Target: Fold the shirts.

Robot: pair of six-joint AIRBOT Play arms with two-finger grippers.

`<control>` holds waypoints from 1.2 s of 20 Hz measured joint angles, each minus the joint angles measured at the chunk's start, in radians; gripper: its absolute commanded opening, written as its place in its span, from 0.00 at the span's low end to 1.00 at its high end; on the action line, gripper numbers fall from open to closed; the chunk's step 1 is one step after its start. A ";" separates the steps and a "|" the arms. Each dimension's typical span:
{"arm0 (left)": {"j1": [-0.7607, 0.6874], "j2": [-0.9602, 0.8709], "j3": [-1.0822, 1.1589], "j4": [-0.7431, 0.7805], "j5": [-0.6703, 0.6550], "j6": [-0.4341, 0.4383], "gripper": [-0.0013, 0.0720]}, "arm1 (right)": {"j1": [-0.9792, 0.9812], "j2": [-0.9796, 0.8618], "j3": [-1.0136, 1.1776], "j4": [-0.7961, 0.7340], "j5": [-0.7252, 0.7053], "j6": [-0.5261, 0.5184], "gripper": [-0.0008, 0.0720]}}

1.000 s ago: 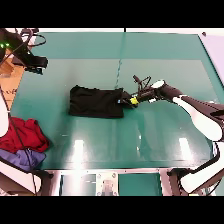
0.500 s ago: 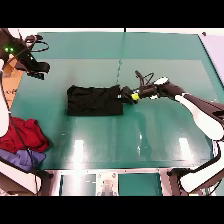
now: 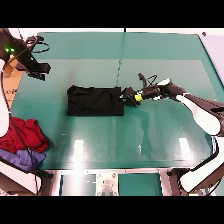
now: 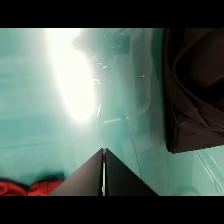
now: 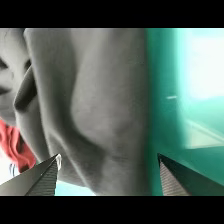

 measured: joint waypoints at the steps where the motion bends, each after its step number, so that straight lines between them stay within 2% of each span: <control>1: 0.000 0.000 0.000 -0.001 0.000 0.000 0.05 | 0.019 -0.003 0.003 0.000 -0.016 0.000 0.63; 2: 0.000 0.000 0.000 -0.002 -0.001 0.000 0.05 | 0.038 -0.007 0.006 -0.010 -0.034 0.000 0.15; 3: 0.000 0.000 0.000 -0.003 -0.002 0.000 0.05 | 0.056 -0.011 0.010 -0.016 -0.054 0.002 0.04; 7: 0.000 0.000 0.000 -0.007 -0.004 0.000 0.05 | 0.093 -0.001 0.064 -0.007 -0.054 0.005 0.04; 12: 0.000 0.000 0.000 -0.008 -0.006 0.001 0.05 | 0.011 0.130 0.260 -0.001 0.056 0.040 0.04; 19: 0.000 0.000 0.000 -0.037 -0.007 0.000 0.05 | -0.402 0.288 0.600 -0.111 0.182 0.250 0.04; 24: -0.001 0.000 0.000 -0.073 -0.005 0.000 0.05 | -0.735 0.303 0.664 -0.207 0.208 0.308 0.04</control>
